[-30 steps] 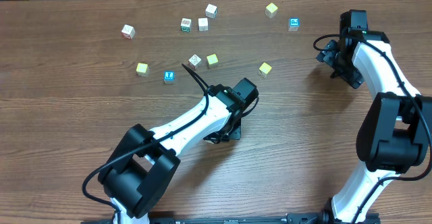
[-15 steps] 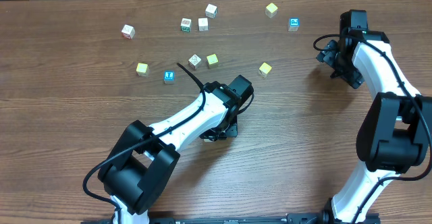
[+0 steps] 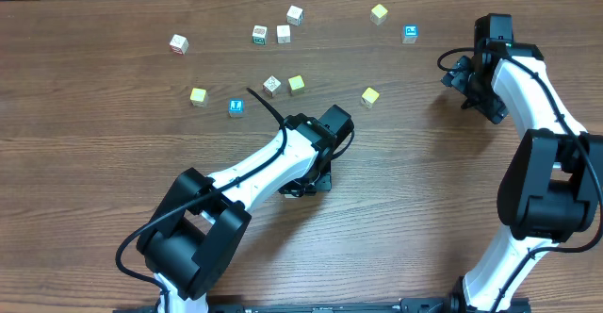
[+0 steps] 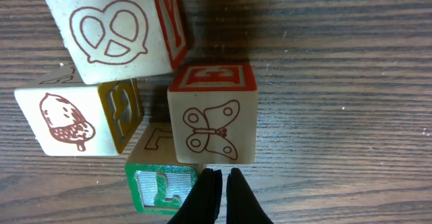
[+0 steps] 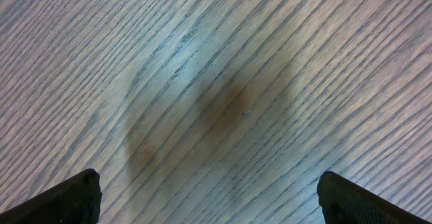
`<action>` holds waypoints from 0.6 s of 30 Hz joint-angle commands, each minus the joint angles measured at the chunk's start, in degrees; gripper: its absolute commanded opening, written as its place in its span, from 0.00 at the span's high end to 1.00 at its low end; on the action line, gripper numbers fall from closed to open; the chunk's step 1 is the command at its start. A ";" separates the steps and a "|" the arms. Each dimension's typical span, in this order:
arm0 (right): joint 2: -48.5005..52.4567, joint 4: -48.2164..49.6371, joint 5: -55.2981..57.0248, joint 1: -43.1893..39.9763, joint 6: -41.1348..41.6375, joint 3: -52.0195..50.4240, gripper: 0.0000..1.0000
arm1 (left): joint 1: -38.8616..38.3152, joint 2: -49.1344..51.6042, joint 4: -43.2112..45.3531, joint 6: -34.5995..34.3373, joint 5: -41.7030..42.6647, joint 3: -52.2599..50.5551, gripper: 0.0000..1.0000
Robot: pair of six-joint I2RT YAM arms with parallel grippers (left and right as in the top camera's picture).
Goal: Form a circle
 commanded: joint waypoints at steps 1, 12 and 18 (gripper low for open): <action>-1.51 0.24 0.20 0.15 -0.02 0.02 0.00 | 0.22 0.59 -0.04 -0.83 0.46 0.44 0.96; -1.51 0.24 0.20 0.15 0.00 0.02 0.00 | 0.33 0.59 -0.02 -1.01 0.46 0.44 0.96; -1.51 0.24 0.20 0.15 -0.02 0.02 0.00 | 0.66 0.59 -0.02 -1.36 0.46 0.44 0.96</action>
